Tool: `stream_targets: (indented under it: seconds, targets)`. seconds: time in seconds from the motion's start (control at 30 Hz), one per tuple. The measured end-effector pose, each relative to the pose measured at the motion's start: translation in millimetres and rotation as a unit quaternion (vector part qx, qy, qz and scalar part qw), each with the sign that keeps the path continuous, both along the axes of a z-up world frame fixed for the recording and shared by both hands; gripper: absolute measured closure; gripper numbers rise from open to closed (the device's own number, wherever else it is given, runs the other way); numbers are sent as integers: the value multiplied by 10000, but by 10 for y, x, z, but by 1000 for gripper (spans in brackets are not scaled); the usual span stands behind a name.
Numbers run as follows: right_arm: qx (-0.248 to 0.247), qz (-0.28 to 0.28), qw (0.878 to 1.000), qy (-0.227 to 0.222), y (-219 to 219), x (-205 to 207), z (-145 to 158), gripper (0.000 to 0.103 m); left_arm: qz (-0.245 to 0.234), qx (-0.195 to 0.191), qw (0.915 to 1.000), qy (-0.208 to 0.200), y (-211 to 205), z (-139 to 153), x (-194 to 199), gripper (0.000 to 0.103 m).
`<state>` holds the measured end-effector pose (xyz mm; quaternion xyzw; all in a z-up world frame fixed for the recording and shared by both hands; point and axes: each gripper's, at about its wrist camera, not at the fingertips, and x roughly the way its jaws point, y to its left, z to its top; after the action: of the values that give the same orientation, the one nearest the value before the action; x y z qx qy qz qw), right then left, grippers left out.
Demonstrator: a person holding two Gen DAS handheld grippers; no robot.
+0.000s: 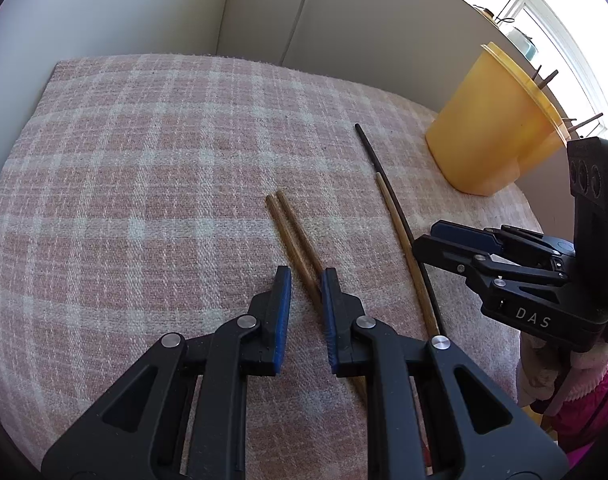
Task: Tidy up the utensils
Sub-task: 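Grasp a red-tipped wooden chopstick with the left gripper while the right gripper grasps the black chopstick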
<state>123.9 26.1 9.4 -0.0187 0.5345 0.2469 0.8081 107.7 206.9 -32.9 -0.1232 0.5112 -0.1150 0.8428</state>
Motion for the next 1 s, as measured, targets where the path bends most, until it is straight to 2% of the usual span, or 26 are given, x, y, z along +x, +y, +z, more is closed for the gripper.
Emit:
stream_targets:
  seconds: [0.1,0.23,0.5,0.7,1.0]
  targets:
    - [-21,-26,10000,10,2,22,-7,74,-29,-8,10000,-12,35,-1,-19,89]
    - [-180,-70,9998,40,-30,33,-31,85,-55,12,10000,-14,53,0,-42,89]
    - [318,-221,9990,239,-108,50,24,85,-113,19,9999,-48,27,-19,-29,89]
    - [199,-90,9995,242,17,95,-21,85,-113,7,9999,-59,40,-22,-37,89]
    - [-443,207,9985,256,207,231,-17,85,-127,62,9999,-80,137,32,-174,89]
